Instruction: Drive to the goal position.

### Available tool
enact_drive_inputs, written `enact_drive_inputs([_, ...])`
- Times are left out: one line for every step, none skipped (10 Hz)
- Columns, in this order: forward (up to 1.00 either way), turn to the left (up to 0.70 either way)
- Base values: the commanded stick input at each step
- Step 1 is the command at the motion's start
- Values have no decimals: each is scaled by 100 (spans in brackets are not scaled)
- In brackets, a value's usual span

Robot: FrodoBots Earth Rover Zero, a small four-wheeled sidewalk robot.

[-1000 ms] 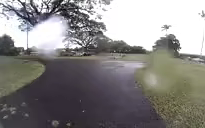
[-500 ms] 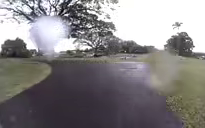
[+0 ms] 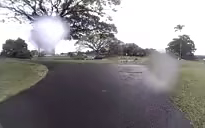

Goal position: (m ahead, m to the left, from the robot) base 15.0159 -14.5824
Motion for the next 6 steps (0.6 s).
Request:
enact_drive_inputs([85, 0])
enact_drive_inputs([85, 0])
enact_drive_inputs([85, 0])
enact_drive_inputs([85, 0])
enact_drive_inputs([85, -4])
enact_drive_inputs([85, -31])
